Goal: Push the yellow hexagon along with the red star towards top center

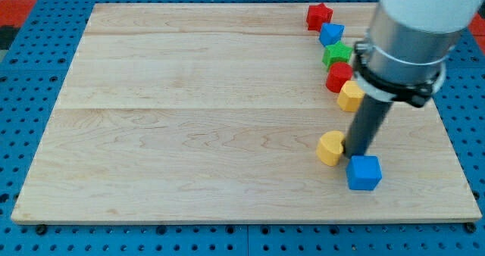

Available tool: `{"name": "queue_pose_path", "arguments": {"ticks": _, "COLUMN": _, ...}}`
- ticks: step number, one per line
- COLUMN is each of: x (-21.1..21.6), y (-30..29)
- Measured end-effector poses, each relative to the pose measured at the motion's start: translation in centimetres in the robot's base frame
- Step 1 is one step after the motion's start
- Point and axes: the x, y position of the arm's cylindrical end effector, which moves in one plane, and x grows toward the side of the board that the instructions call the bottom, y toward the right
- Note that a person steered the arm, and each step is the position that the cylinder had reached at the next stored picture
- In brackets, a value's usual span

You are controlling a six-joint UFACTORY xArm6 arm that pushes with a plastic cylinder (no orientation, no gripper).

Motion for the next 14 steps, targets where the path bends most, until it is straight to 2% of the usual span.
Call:
{"name": "queue_pose_path", "arguments": {"ticks": 1, "x": -2.0, "y": -3.8}}
{"name": "queue_pose_path", "arguments": {"ticks": 2, "x": -3.2, "y": -10.4}}
{"name": "queue_pose_path", "arguments": {"ticks": 3, "x": -5.2, "y": -11.5}}
{"name": "queue_pose_path", "arguments": {"ticks": 4, "x": -9.4, "y": -1.4}}
{"name": "queue_pose_path", "arguments": {"ticks": 5, "x": -10.9, "y": 4.2}}
{"name": "queue_pose_path", "arguments": {"ticks": 7, "x": -6.4, "y": 5.9}}
{"name": "queue_pose_path", "arguments": {"ticks": 8, "x": -7.9, "y": 8.9}}
{"name": "queue_pose_path", "arguments": {"ticks": 9, "x": -12.2, "y": 7.7}}
{"name": "queue_pose_path", "arguments": {"ticks": 10, "x": -13.3, "y": 5.7}}
{"name": "queue_pose_path", "arguments": {"ticks": 11, "x": -14.8, "y": 6.2}}
{"name": "queue_pose_path", "arguments": {"ticks": 13, "x": -22.5, "y": 4.7}}
{"name": "queue_pose_path", "arguments": {"ticks": 14, "x": -24.8, "y": 6.1}}
